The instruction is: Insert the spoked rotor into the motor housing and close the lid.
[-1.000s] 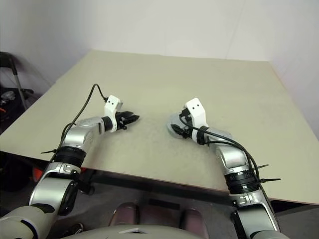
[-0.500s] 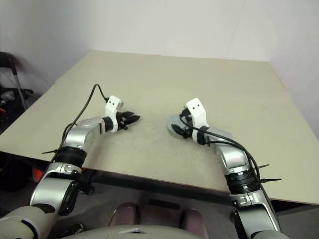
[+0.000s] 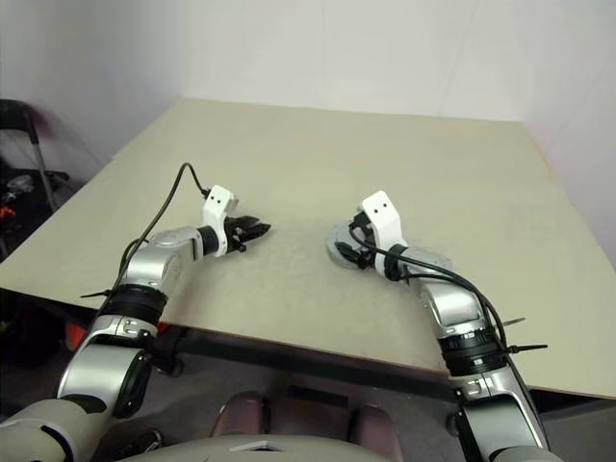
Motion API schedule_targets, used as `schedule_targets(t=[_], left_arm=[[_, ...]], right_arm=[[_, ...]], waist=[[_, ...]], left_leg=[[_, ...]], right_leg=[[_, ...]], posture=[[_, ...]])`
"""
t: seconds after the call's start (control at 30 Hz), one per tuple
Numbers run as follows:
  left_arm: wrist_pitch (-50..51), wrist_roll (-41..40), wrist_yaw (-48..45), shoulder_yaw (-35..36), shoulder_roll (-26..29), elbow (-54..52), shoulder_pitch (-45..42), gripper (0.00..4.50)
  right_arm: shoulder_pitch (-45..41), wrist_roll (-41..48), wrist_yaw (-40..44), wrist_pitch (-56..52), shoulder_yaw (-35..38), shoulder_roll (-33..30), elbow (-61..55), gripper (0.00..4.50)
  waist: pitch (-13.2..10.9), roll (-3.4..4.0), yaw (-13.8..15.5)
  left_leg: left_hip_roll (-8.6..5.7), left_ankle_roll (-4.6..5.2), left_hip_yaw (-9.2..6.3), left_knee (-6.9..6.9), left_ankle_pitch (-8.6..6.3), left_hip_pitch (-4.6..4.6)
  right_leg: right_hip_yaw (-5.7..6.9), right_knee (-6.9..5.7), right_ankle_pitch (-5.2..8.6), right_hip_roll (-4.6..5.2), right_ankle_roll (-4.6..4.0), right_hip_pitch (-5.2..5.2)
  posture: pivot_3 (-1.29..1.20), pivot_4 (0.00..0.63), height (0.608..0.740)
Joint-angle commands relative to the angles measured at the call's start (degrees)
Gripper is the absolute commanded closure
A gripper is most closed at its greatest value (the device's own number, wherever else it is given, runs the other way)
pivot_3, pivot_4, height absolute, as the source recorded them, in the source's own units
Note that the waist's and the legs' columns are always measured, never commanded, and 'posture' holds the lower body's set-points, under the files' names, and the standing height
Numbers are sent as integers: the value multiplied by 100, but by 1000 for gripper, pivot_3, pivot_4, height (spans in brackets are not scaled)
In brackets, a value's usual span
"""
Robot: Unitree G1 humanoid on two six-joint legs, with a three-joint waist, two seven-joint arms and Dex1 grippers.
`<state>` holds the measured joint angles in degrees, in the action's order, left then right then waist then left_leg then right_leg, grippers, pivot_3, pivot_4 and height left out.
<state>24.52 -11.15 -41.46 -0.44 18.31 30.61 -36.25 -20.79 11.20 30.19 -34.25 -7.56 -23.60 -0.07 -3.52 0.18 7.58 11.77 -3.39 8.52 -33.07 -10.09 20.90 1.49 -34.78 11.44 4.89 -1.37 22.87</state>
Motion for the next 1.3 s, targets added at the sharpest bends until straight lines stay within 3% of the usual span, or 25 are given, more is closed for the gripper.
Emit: schedule_targets(t=[0.03, 0.43, 0.67, 0.77, 0.9, 1.07, 1.3], left_arm=[[-13, -22, -4, 22, 33, -234, -70, 2334], [707, -668, 48, 379, -302, -583, -276, 2334], [1778, -1543, 452, 1055, -1038, 2, -902, 2334], [1682, -1473, 537, 1070, -1240, 652, -1202, 2961], [1795, -1467, 476, 1071, -1467, 1586, -1628, 4303], [2052, -1458, 139, 995, -1566, 2089, -1839, 4406], [1829, -1833, -17, 1497, -1713, 2144, -2049, 4406]], right_arm=[[179, -209, -73, -238, -5, -162, 169, 1338], [315, 108, 158, -905, 37, -376, -371, 1338], [282, 76, 157, -997, 8, -380, -384, 1338], [251, 58, 142, -986, -6, -364, -347, 1338], [215, 37, 90, -966, -3, -343, -352, 1338], [237, 38, 36, -966, 22, -327, -396, 1338], [290, 22, -27, -958, 36, -329, -437, 1338]], waist=[[1, -2, 10], [7, -7, 110], [7, -8, 118], [8, -8, 111], [8, -9, 112], [8, -9, 111], [7, -9, 116]], left_leg=[[0, 0, 0, 0, 0, 0], [-1, 20, 0, 0, -12, 1], [-9, 30, 1, 0, -18, 10], [-16, 31, 2, 0, -18, 7], [-26, 33, 1, 0, -19, 6], [-29, 34, 1, 0, -20, 6], [-29, 35, 1, 1, -20, 5]], right_leg=[[0, 1, 1, 1, 1, 0], [2, 1, 17, 20, 27, -11], [3, 4, 24, 25, 36, -11], [3, 5, 25, 27, 37, -14], [3, 6, 27, 26, 42, -15], [3, 7, 27, 29, 42, -15], [3, 8, 26, 32, 41, -18]], posture=[[0, 0, 740], [0, 0, 740], [0, 0, 740], [0, 0, 740], [0, 0, 740], [0, 0, 740], [0, 0, 740]])
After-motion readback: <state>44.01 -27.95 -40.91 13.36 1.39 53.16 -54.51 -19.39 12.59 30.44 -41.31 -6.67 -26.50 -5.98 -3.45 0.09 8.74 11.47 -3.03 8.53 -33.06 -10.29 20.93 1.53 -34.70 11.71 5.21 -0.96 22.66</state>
